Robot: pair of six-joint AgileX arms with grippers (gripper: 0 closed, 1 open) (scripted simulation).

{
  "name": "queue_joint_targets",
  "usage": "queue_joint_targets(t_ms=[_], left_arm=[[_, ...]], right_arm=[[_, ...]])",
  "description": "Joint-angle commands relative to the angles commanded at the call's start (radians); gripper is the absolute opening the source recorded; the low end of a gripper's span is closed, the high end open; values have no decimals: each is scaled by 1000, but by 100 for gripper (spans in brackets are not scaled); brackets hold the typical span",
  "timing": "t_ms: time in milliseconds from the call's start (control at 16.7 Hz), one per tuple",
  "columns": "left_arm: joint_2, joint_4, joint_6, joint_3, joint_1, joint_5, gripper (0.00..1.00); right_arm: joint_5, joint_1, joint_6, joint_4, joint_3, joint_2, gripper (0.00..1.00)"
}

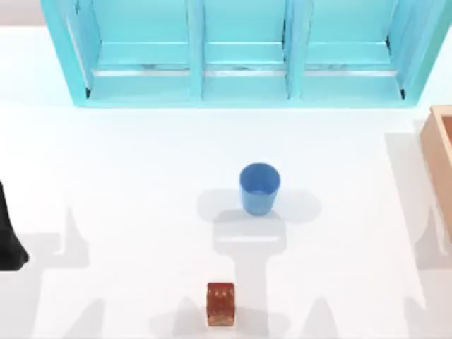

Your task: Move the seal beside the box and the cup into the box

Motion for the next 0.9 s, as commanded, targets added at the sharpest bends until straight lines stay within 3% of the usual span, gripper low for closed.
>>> queue_joint_targets(t_ms=[360,900], left_arm=[[0,0,0,0,0,0,100],[0,0,0,0,0,0,100]], right_arm=[[5,83,69,-65,85,101,100],[5,565,483,-475,648,817,100]])
